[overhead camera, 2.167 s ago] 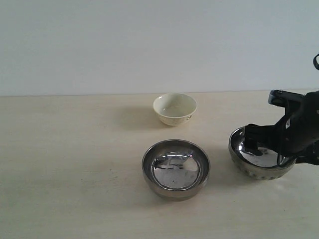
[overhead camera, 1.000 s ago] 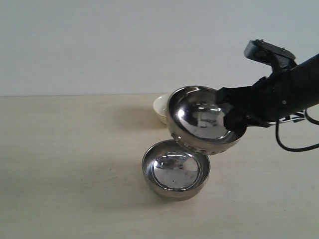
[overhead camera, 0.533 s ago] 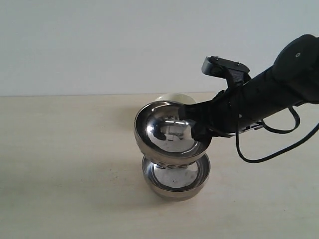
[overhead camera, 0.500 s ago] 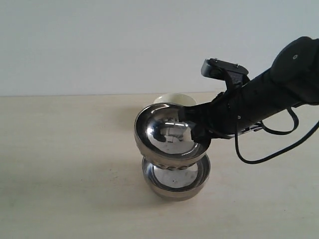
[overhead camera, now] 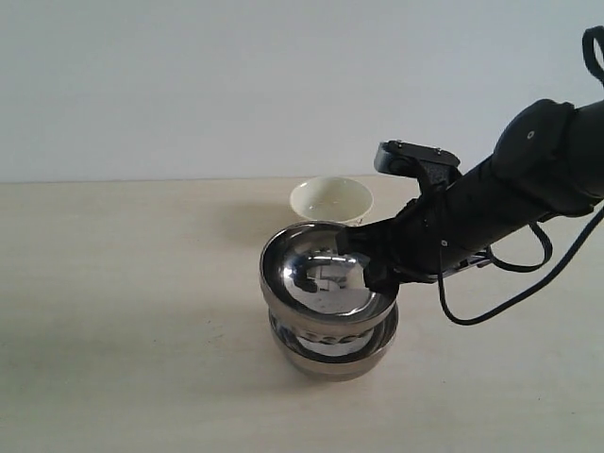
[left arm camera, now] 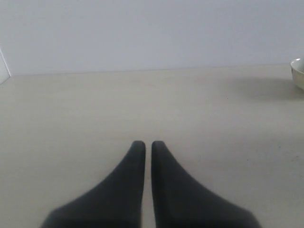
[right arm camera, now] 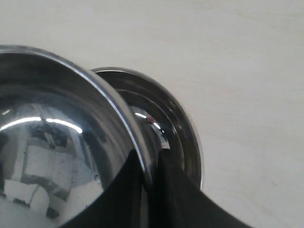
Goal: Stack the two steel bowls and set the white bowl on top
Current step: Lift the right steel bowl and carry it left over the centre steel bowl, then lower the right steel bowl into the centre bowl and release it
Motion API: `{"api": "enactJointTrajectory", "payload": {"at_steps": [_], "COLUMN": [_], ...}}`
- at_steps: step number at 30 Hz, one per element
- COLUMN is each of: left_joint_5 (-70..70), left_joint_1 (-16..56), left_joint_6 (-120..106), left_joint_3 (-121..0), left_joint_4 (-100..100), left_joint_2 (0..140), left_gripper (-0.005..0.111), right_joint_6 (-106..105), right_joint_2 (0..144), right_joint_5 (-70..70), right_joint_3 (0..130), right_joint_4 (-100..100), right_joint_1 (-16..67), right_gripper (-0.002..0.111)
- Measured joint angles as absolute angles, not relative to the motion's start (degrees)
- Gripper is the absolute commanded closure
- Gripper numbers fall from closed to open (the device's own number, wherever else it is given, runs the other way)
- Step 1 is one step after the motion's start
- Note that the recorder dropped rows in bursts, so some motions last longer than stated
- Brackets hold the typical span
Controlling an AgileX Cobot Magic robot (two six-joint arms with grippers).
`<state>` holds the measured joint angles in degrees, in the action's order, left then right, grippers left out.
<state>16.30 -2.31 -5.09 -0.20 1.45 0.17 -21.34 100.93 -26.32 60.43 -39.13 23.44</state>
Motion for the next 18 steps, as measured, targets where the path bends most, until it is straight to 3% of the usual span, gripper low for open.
{"api": "enactJointTrajectory", "payload": {"at_steps": [18], "left_joint_5": [16.3], "left_joint_1": [-2.3], "left_joint_6": [-5.1], "left_joint_3": [-0.2], "left_joint_4": [1.5], "left_joint_2": [0.2], "left_gripper": [0.103], "right_joint_6": [-21.3], "right_joint_2": [101.6], "right_joint_5": [-26.0], "right_joint_3": [60.4], "right_joint_4": [-39.0], "right_joint_1": [23.4], "right_gripper": [0.108]}}
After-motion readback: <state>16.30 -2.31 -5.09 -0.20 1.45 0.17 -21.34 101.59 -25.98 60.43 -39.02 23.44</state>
